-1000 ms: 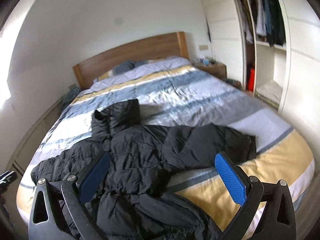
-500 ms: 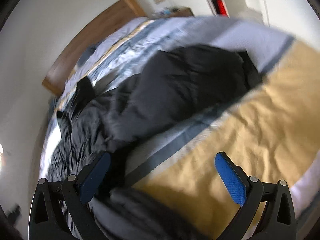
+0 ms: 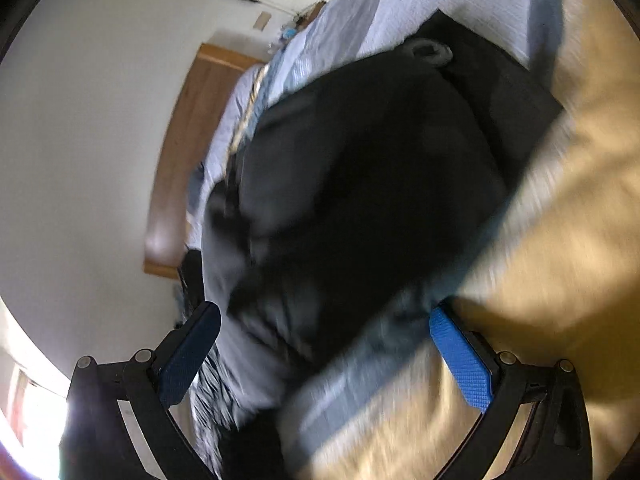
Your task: Fold large clothes
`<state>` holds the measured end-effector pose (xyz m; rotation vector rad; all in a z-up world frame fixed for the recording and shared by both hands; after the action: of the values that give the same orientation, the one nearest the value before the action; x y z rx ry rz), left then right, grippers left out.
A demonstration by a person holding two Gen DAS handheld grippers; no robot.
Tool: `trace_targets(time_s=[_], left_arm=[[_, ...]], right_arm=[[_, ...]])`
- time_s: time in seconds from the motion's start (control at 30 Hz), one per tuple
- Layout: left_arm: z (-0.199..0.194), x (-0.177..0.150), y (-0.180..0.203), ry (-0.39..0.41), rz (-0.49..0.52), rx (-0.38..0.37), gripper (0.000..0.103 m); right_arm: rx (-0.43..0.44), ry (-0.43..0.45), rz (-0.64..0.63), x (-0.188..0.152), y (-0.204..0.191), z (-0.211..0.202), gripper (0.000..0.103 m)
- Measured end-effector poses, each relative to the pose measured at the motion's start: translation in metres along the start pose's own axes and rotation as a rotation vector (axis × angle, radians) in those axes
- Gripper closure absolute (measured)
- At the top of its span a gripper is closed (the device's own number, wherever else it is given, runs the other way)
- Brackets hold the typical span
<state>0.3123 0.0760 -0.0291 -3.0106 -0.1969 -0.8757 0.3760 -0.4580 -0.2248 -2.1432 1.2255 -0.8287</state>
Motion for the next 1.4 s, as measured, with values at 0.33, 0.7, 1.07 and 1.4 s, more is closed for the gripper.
trace_targets(time_s=[0.33,0.7,1.07,1.4], left_arm=[[0.011,0.003,0.008,-0.025,0.006,0.018,0.021],[0.02,-0.004,0.01,-0.047,0.007,-0.003,0.021],[0.018,-0.01,0.002,-0.046,-0.009,-0.014,0.021],[0.012,-0.011,-0.004,-0.033,-0.023,-0.023,0.021]], right_arm=[[0.089,0.035,0.111,0.039,0.005,0.003,0.0],[0.069,0.035,0.142,0.035,0.028,-0.013,0.02],[0.053,0.053,0.135,0.031,0.031,-0.028,0.056],[0.086,0.103,0.05,0.037,-0.003,-0.046,0.079]])
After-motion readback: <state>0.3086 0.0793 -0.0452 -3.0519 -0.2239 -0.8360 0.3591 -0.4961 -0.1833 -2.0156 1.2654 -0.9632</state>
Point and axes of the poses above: each gripper's, at about its wrist camera, not at the fingertips, and z roughly the way its jaws point, y to its right, x to its top, the point moved 6 cm from there along z, roughly the way its jaws point, and after that the axes turned 15 degrees about -x, right-handed, at the moved point
